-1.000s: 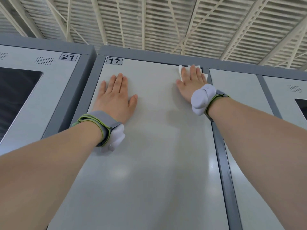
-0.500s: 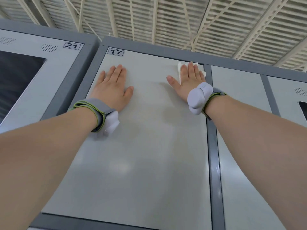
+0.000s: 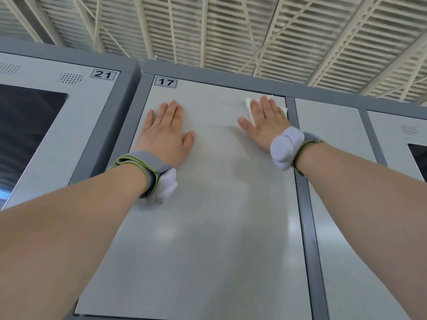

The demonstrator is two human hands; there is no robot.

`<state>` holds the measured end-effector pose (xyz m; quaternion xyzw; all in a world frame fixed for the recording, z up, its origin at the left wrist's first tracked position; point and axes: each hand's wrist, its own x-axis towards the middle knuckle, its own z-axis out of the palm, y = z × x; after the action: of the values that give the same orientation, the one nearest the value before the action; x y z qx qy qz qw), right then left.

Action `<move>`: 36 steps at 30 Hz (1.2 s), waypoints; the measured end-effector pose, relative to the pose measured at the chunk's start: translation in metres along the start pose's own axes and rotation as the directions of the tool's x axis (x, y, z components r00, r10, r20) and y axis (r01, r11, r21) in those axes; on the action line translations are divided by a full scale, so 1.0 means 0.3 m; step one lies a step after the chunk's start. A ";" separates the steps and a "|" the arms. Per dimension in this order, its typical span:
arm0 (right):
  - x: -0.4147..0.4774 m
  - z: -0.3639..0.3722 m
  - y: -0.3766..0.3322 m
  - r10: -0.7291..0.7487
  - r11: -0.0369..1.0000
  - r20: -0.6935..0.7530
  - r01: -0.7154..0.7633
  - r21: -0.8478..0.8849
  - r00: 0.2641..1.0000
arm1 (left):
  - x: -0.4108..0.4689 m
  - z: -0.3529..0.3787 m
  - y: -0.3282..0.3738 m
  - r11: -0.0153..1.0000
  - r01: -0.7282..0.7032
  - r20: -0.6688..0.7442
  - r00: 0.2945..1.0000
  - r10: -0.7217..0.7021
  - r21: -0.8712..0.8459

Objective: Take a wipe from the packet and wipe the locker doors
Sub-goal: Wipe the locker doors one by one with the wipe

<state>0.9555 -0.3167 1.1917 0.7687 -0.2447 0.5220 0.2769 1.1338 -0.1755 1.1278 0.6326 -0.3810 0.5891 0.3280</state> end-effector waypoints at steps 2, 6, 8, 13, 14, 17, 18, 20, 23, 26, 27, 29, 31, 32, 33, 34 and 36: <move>0.047 -0.005 -0.016 0.117 0.993 -0.011 -0.117 0.005 0.993 | 0.000 0.003 -0.003 1.000 -0.006 -0.002 1.000 0.006 -0.003; 0.056 0.001 -0.054 0.097 0.995 -0.015 -0.097 0.002 0.995 | 0.003 0.000 -0.007 1.000 -0.014 0.006 1.000 0.014 -0.006; 0.026 0.009 -0.064 0.017 1.000 -0.029 -0.016 0.011 0.999 | 0.003 -0.001 -0.008 1.000 -0.015 0.016 1.000 0.015 -0.014; -0.060 0.030 -0.082 -0.168 0.985 0.002 0.168 -0.025 0.986 | 0.009 -0.004 -0.012 0.999 -0.018 0.026 0.999 0.019 -0.048; -0.069 0.027 -0.075 -0.187 0.982 0.017 0.187 -0.027 0.982 | 0.009 -0.005 -0.013 0.998 -0.019 0.028 0.999 0.020 -0.062; -0.044 0.003 -0.042 -0.115 0.993 0.018 0.116 -0.031 0.993 | 0.010 -0.009 -0.015 0.996 -0.028 0.018 0.999 0.030 -0.086; -0.022 -0.005 -0.037 -0.054 0.998 0.010 0.055 -0.025 0.998 | 0.010 -0.010 -0.017 0.996 -0.031 0.013 0.999 0.032 -0.089; 0.023 -0.014 -0.035 0.051 0.999 0.005 -0.051 -0.010 0.999 | 0.008 -0.008 -0.017 0.995 -0.039 0.006 0.999 0.040 -0.094; 0.058 -0.007 -0.063 0.093 0.996 0.003 -0.093 -0.006 0.996 | 0.010 -0.011 -0.034 0.993 -0.062 0.012 0.998 0.064 -0.101; 0.023 0.002 -0.093 0.005 1.000 0.002 -0.005 -0.030 1.000 | 0.018 -0.022 -0.052 0.987 -0.075 0.033 0.996 0.081 -0.139; 0.003 0.007 -0.100 -0.039 0.998 0.005 0.040 -0.043 0.999 | 0.021 -0.025 -0.059 0.985 -0.079 0.035 0.996 0.086 -0.156; -0.033 0.012 -0.105 -0.118 0.991 0.022 0.119 -0.055 0.993 | 0.022 -0.033 -0.076 0.979 -0.082 0.020 0.996 0.087 -0.189; -0.047 0.011 -0.096 -0.152 0.986 0.036 0.154 -0.059 0.988 | 0.025 -0.041 -0.100 0.981 -0.081 -0.005 0.997 0.081 -0.175; -0.043 0.006 -0.089 -0.142 0.988 0.035 0.144 -0.062 0.989 | 0.029 -0.046 -0.113 0.985 -0.079 -0.017 0.997 0.078 -0.155; -0.029 0.002 -0.081 -0.109 0.992 0.029 0.111 -0.059 0.994 | 0.033 -0.051 -0.126 0.988 -0.075 -0.026 0.997 0.072 -0.137; -0.009 -0.004 -0.076 -0.060 0.997 0.019 0.061 -0.050 0.998 | 0.039 -0.058 -0.137 0.990 -0.068 -0.033 0.997 0.065 -0.127; 0.038 -0.009 -0.076 0.043 0.999 0.004 -0.043 -0.022 0.999 | 0.056 -0.072 -0.159 0.992 -0.057 -0.033 0.998 0.053 -0.112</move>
<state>0.9726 -0.2994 1.1994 0.7613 -0.2676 0.5233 0.2737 1.1649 -0.1348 1.1481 0.5934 -0.4260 0.5849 0.3526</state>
